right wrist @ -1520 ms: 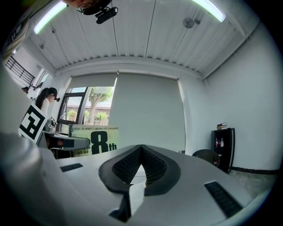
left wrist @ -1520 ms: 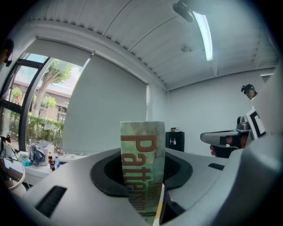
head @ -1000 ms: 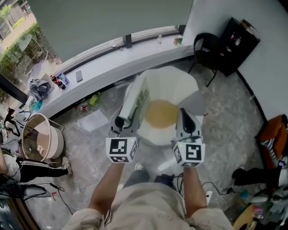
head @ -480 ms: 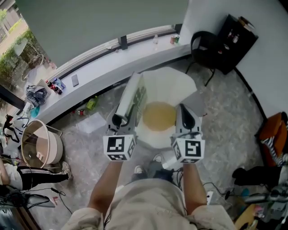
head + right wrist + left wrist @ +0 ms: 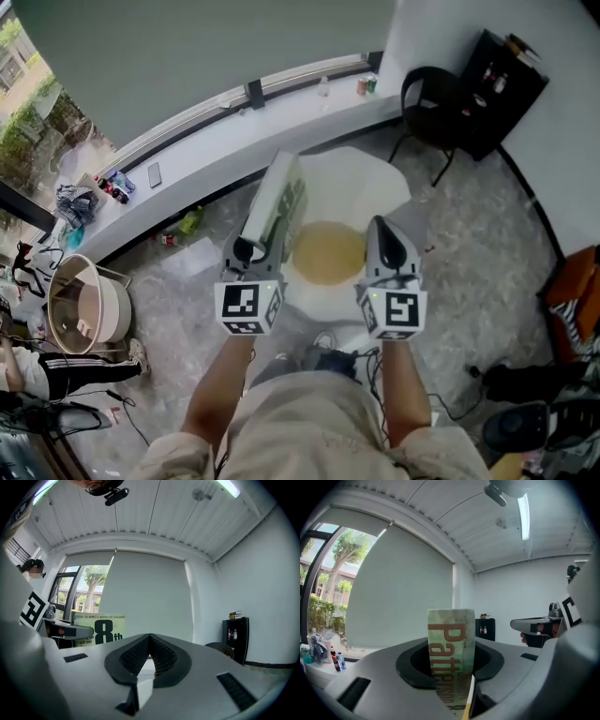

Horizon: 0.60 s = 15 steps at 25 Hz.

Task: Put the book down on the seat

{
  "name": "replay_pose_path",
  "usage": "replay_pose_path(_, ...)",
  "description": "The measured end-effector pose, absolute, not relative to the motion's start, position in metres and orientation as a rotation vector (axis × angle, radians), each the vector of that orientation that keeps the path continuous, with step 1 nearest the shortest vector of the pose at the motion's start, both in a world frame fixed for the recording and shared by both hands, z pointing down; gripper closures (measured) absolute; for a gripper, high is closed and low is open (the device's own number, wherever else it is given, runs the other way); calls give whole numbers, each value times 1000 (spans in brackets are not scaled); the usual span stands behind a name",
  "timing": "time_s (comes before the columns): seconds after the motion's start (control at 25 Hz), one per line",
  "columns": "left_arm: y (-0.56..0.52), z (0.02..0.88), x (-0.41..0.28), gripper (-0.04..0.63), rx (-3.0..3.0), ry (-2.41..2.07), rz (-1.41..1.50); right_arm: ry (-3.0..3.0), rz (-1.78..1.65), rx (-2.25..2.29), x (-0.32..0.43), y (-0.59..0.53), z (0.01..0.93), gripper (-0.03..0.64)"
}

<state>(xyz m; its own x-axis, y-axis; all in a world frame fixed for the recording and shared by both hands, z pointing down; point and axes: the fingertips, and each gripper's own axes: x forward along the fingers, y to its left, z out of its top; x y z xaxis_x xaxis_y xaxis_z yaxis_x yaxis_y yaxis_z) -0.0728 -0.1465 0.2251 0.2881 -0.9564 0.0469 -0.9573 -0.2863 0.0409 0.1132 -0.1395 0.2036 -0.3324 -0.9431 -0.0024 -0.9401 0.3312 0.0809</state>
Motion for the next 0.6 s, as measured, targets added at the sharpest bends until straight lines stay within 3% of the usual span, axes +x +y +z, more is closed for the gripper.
replay_pose_path(0.6,-210,285,-79,431,2347,-1711,7,-2472,-7,1741,106,-195,247,618)
